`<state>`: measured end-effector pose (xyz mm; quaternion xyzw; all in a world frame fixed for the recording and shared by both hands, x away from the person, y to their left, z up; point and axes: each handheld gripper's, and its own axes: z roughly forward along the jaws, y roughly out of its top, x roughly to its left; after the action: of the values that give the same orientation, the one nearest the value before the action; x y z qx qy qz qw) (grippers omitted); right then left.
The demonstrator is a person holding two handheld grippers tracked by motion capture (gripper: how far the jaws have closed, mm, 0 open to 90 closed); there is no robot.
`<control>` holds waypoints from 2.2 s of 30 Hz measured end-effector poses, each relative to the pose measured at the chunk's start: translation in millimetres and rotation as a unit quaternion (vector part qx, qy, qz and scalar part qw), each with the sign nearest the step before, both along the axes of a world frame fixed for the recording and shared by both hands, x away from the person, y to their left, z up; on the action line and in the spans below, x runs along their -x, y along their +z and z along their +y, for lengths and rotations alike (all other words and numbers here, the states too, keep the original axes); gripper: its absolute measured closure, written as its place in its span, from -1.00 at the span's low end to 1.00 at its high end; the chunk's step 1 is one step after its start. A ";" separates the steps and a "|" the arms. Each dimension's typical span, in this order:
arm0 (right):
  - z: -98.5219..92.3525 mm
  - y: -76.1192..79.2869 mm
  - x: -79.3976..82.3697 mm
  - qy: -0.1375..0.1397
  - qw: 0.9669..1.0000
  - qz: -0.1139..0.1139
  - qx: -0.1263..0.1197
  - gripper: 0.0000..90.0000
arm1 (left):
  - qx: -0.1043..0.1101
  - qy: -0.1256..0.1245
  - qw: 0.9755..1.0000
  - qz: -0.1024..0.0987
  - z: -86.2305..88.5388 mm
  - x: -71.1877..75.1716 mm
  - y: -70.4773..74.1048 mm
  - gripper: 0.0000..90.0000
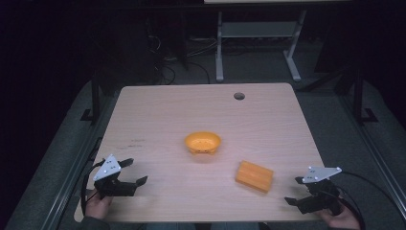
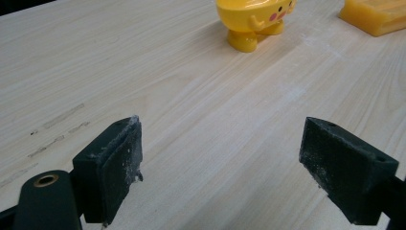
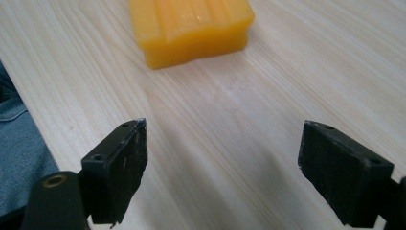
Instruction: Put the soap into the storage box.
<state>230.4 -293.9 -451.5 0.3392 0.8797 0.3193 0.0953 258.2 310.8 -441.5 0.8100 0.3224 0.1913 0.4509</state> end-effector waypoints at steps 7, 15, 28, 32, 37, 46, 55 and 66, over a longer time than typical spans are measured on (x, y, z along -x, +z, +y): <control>10.3 2.5 -2.5 0.019 1.000 -0.001 0.007 -0.64 | -0.001 -0.001 1.000 -0.003 0.3 0.7 0.7 -0.68; 26.2 9.3 -11.7 0.042 0.999 0.001 0.013 -0.64 | -0.001 -0.002 1.000 -0.003 -0.6 0.9 0.4 -0.68; 54.1 20.3 -30.1 0.075 0.997 0.010 0.033 -0.65 | -0.001 -0.002 1.000 -0.003 -0.1 0.8 0.7 -0.68; 68.2 22.1 -41.4 0.088 0.995 0.014 0.043 -0.67 | 0.000 -0.001 1.000 -0.004 0.5 0.8 0.8 -0.68; 76.8 21.6 -49.4 0.096 0.994 0.014 0.052 -0.68 | 0.000 -0.003 1.000 -0.004 0.2 1.0 1.1 -0.68; 96.1 17.3 -65.9 0.118 0.991 0.009 0.067 -0.68 | 0.001 -0.004 1.000 -0.005 0.1 1.0 1.3 -0.68; 109.2 5.8 -76.3 0.122 0.989 0.023 0.079 -0.68 | 0.001 -0.005 1.000 -0.005 0.2 1.1 1.7 -0.68; 117.9 -4.0 -77.5 0.132 0.986 0.030 0.095 -0.65 | 0.001 -0.006 1.000 -0.005 -0.2 1.0 1.6 -0.68</control>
<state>307.9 -176.0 -455.5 0.2190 0.9455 0.2337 0.0581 257.2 310.6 -439.9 0.8106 0.3158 0.1926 0.4540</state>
